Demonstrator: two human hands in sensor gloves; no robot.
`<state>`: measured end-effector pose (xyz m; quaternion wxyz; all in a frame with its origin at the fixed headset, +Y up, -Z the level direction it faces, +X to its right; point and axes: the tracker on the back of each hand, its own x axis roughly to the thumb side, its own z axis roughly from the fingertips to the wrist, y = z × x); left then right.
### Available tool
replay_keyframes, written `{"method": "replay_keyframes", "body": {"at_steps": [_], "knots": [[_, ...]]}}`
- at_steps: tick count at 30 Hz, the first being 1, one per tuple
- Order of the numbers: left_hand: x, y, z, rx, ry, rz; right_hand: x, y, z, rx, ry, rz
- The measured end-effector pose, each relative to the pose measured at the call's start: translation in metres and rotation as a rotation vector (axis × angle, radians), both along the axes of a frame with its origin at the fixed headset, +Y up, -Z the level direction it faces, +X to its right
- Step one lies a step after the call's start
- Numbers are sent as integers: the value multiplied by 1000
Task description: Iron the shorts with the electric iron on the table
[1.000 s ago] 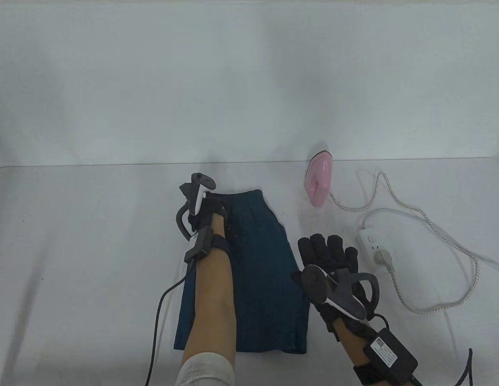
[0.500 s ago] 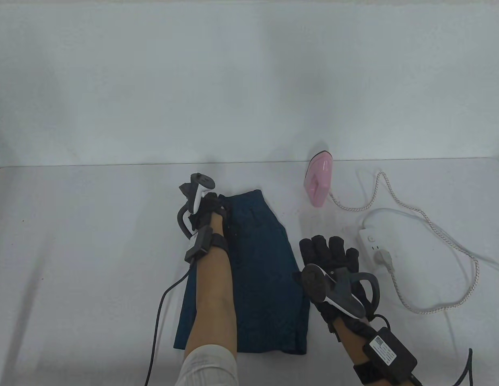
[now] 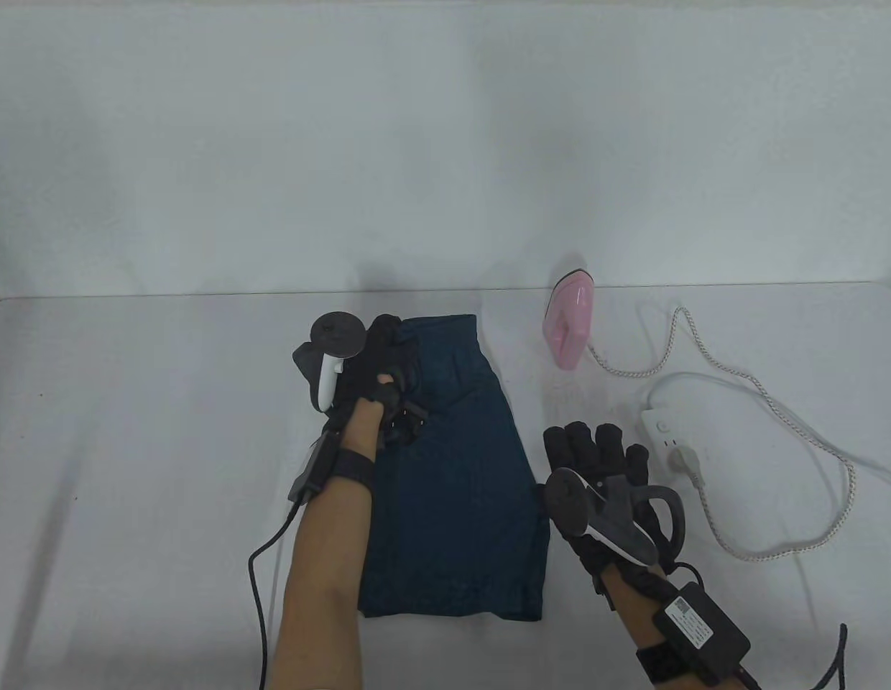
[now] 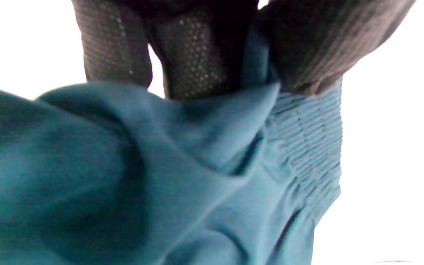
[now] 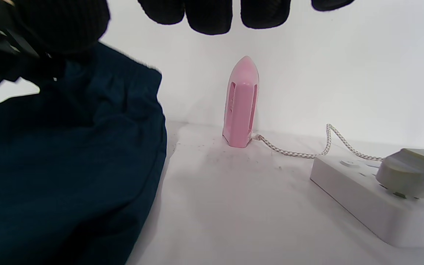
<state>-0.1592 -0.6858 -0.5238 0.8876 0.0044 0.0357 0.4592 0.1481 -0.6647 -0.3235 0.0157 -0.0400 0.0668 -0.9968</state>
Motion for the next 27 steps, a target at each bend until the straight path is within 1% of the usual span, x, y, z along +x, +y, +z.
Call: {"method": "replay_keyframes", "body": {"at_steps": [5,7,10,14,19,23,27], "knots": [[-9,39,38,129,-97,98,9,3,0,-3,-12,-36],[-14,52,56,171,-150,143,13,6,0,-6,-10,-67],[-20,62,82,212,-197,188,18,11,0,-15,11,-121],[-30,65,115,247,-258,237,23,20,2,-12,46,-195],[-39,56,147,247,-341,361,14,36,-2,-6,121,-308],[-40,50,154,227,-410,387,-3,49,-8,-25,201,-421],[-40,41,153,190,-484,353,-32,60,-16,-94,331,-526]]}}
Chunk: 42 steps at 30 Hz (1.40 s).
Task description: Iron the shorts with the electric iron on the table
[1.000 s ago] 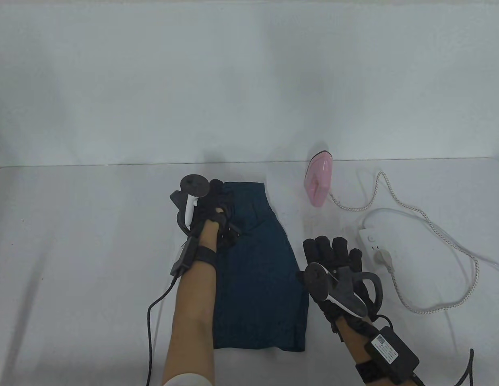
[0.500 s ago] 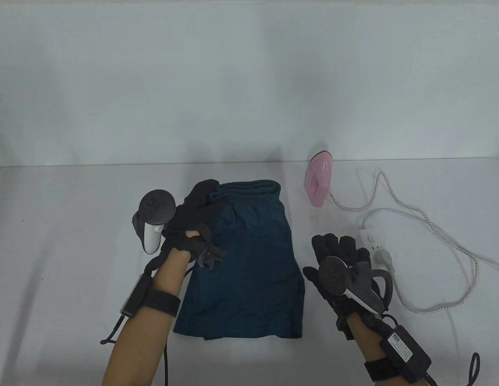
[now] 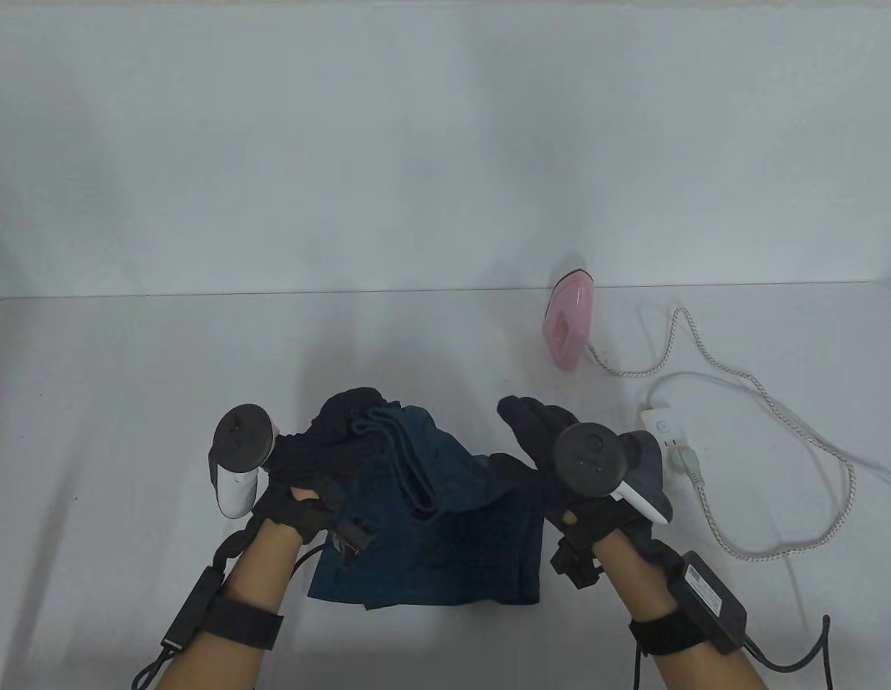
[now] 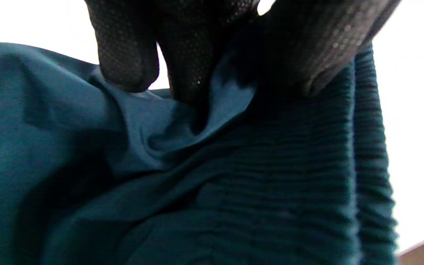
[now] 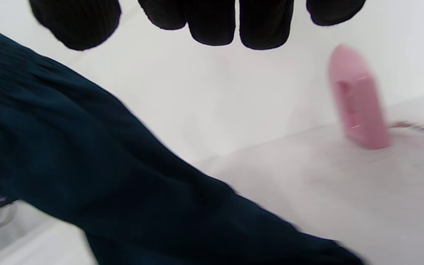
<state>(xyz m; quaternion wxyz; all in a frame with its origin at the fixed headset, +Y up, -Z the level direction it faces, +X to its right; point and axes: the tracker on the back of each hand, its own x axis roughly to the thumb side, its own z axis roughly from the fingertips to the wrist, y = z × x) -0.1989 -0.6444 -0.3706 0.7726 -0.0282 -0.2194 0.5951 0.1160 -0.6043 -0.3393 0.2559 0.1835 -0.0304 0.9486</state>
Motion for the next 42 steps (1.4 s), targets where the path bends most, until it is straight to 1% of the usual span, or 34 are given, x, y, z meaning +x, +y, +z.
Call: {"method": "replay_keyframes", "body": {"at_steps": [2,5,6,7,8,10,12,14,18,21,23,25,28,29,31,33,34,36,38,40,42], "knots": [[0,-4,-1,-7,-31,-35,-15,3,-7,-40,64,-60],[2,-10,-2,-36,-41,-51,-34,4,-18,-101,162,-107],[3,-12,-2,-45,-43,-56,-39,3,-22,-104,187,-116],[4,-12,-2,-43,-50,-65,-44,0,-26,-113,231,-136],[6,-14,-2,-43,-70,-78,-48,-6,-30,-158,266,-183],[9,-16,-1,-54,-95,-87,-51,-16,-35,-235,304,-255],[14,-18,-1,-61,-113,-96,-52,-24,-37,-279,343,-277],[18,-20,-1,-82,-147,-102,-51,-28,-38,-284,345,-266],[21,-21,-1,-85,-116,-90,-49,-32,-38,-272,356,-256],[22,-21,0,-93,-108,-113,-51,-32,-35,-217,362,-236],[23,-21,1,-99,-84,-110,-54,-32,-33,-211,382,-239],[24,-22,1,-109,-75,-115,-55,-32,-32,-176,372,-265],[25,-25,3,-117,-59,-139,-52,-30,-33,-214,336,-273],[26,-25,3,-121,-59,-131,-51,-29,-34,-197,315,-280],[28,-24,3,-131,-61,-106,-47,-28,-36,-177,275,-244],[28,-21,1,-101,-60,-148,-45,-24,-38,-167,249,-217],[26,-20,0,-88,-46,-170,-42,-20,-39,-147,226,-198],[21,-19,-1,-75,-33,-160,-37,-12,-41,-93,187,-173],[14,-16,-3,-84,-16,-131,-30,-4,-45,-62,142,-205],[5,-10,-6,-69,39,-91,-20,4,-53,-82,115,-258],[-3,-2,-9,-71,66,-55,-10,13,-60,-100,96,-319]]}}
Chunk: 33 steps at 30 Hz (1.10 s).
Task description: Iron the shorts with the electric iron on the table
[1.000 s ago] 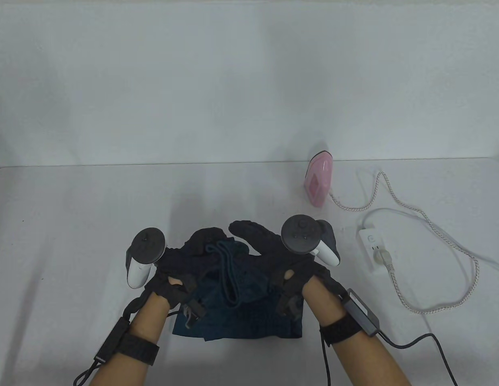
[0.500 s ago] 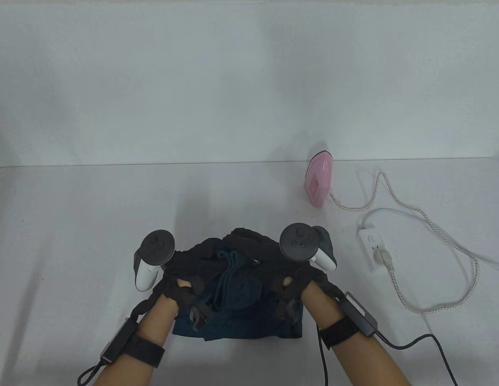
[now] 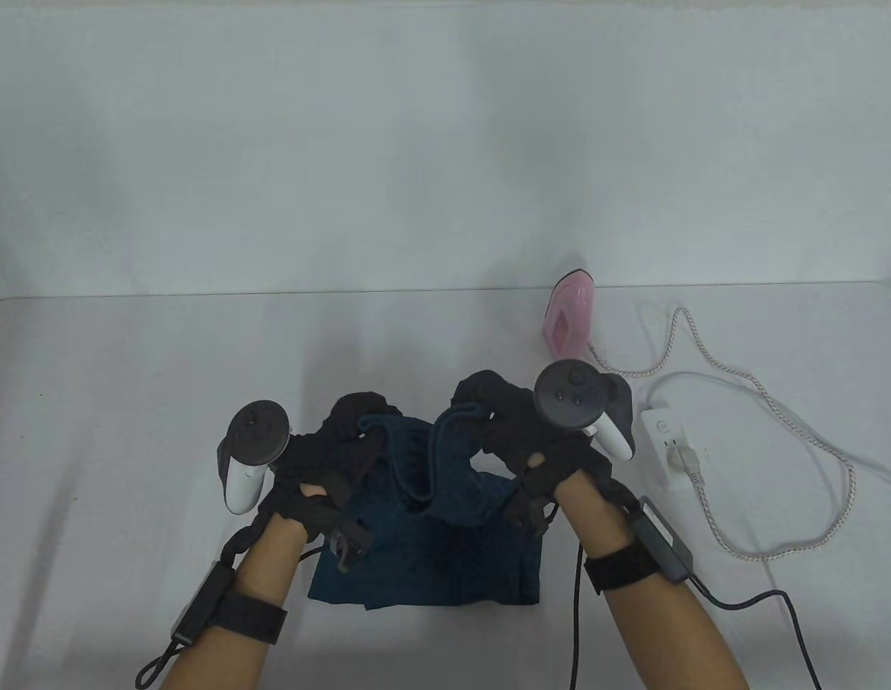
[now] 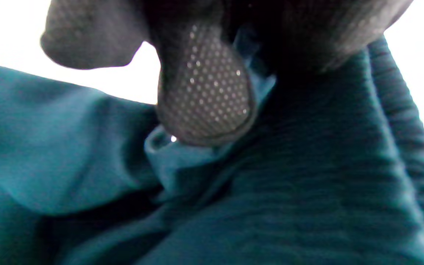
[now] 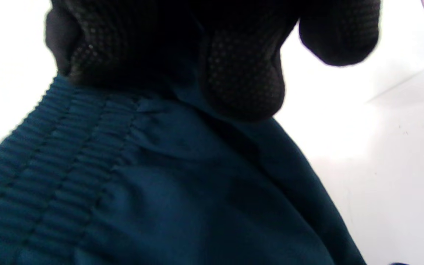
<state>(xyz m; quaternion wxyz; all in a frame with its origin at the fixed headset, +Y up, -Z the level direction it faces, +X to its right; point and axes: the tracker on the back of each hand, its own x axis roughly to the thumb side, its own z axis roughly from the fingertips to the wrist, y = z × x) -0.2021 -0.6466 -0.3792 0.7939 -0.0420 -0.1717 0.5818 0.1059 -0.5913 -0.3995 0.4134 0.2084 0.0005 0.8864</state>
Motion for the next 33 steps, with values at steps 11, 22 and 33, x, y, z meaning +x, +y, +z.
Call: {"method": "replay_keyframes", "body": {"at_steps": [11,22,33], "knots": [[-39,60,10,165,92,209,43,61,4,92,-66,-210],[-52,149,44,353,29,209,69,131,49,280,34,-330],[-48,160,5,96,101,-55,79,123,7,74,-128,-237]]}}
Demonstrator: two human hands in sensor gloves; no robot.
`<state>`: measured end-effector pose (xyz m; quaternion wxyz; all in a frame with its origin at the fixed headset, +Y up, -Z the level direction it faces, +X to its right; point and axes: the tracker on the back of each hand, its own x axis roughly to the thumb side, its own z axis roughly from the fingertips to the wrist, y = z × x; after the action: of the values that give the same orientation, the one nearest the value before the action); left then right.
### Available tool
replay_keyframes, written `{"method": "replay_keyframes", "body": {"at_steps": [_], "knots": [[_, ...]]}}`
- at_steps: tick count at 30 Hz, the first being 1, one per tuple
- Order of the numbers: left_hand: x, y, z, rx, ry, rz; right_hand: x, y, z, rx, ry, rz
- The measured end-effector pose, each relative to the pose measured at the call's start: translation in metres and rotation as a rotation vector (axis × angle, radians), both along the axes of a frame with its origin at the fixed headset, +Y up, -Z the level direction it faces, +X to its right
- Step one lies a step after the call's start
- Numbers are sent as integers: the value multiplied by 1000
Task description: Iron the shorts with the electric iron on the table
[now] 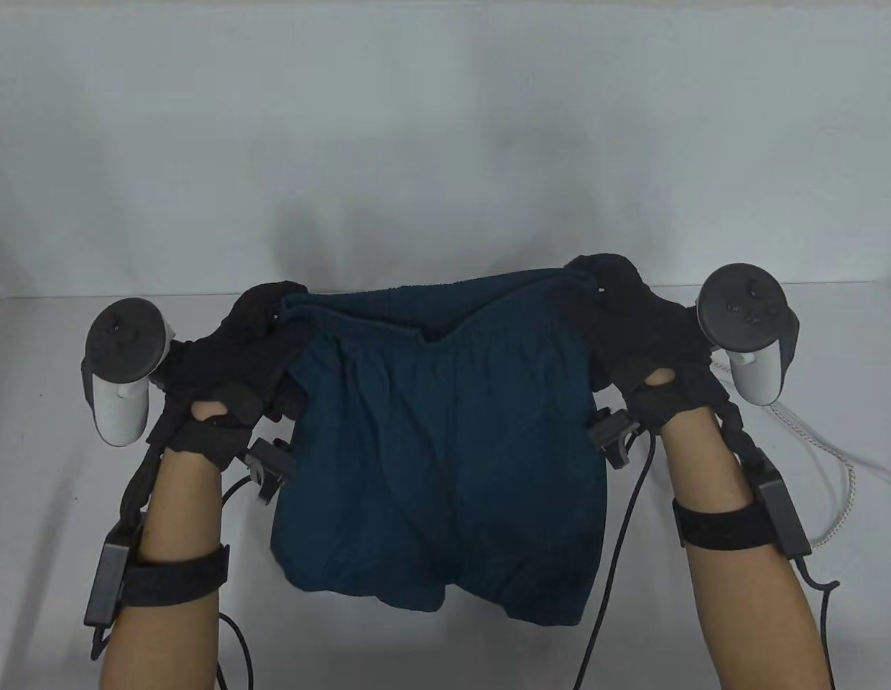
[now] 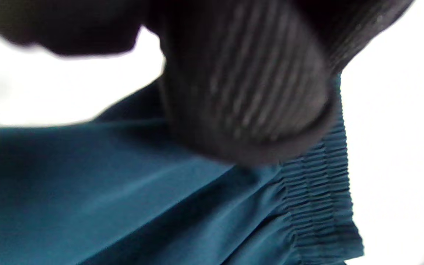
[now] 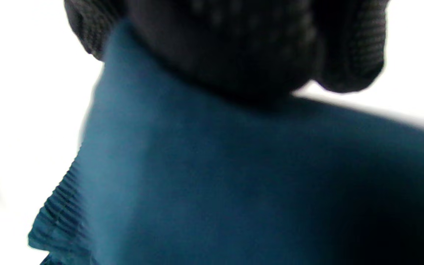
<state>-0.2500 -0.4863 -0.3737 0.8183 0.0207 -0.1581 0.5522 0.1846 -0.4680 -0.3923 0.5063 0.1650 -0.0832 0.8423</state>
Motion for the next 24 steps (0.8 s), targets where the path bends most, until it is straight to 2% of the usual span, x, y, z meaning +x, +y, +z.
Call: {"method": "replay_keyframes", "body": {"at_steps": [4,8,11,13,15,19,21,24], "knots": [[0,-17,-35,-64,59,-19,-9,-25,-36,-46,-117,12],[-1,-22,-68,-44,160,-43,-21,-29,-69,-16,-166,25],[-5,-17,-91,37,204,53,-34,-24,-90,4,-108,-89],[-9,-10,-99,151,224,128,-42,-17,-93,88,-81,-125],[-17,-1,-104,293,245,167,-50,-9,-91,195,-47,-156],[-30,-1,-97,411,145,264,-55,-11,-83,295,45,-192],[-36,-11,-87,425,134,241,-53,-20,-77,330,80,-144],[-45,-43,-71,351,95,113,-47,-47,-68,305,78,-17]]}}
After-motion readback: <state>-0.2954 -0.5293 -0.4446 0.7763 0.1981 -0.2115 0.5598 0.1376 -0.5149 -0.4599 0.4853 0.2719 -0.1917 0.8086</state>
